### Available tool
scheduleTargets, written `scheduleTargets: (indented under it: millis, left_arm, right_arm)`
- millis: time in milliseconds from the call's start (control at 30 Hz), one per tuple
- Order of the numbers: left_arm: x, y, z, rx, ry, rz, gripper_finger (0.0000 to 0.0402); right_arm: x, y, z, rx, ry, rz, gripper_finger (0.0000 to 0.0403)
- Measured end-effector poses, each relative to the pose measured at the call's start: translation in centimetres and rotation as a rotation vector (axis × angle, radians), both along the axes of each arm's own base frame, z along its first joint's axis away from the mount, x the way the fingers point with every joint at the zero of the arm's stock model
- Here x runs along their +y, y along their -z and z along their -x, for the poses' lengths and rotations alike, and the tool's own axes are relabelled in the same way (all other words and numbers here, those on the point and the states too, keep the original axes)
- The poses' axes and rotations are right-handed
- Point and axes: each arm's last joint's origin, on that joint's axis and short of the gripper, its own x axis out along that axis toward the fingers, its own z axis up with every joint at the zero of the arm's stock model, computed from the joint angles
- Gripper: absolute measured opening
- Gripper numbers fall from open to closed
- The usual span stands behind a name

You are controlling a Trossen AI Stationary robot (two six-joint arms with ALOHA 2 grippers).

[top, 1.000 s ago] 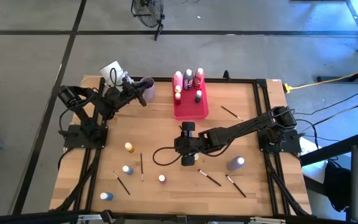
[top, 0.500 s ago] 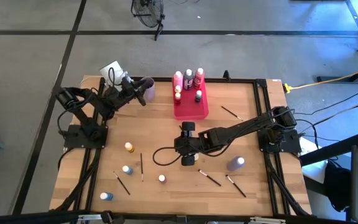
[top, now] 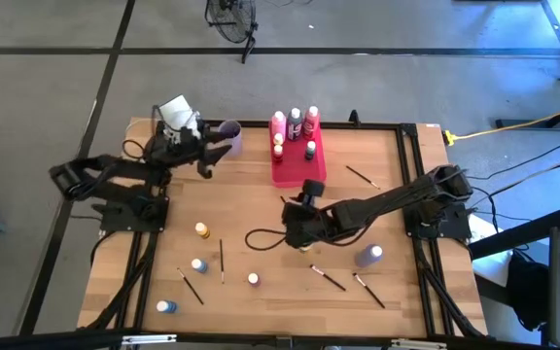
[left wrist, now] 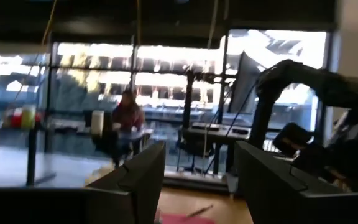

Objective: Pick & Place Paint Supplies
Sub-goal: Put the left yellow paint bottle into the red bin

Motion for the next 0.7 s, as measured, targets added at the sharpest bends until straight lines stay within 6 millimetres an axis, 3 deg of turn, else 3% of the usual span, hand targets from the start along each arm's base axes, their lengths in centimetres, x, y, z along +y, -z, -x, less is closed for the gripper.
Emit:
scheduleTargets:
  millis: [133,267,467,700]
  left_arm:
    - [-1.5,-2.7,0.9,-0.108,0.01,-0.146,0.0185]
    - [-2.7,-4.5,1.5,-0.131,0.049,-0.158,0.0185]
    - [-3.6,-5.0,1.7,0.13,0.091,-0.074,0.0185]
    - [-6.7,-8.1,3.6,0.458,0.123,-0.059,0.0184]
  right_arm:
    - [0.9,-1.2,0.8,-0.031,-0.024,-0.005,0.0171]
    - [1.7,-2.0,1.6,-0.057,-0.022,0.031,0.0171]
    - [2.8,-2.6,3.1,-0.086,0.016,0.084,0.0171]
    - [3.6,-2.6,4.1,-0.1,0.053,0.128,0.0171]
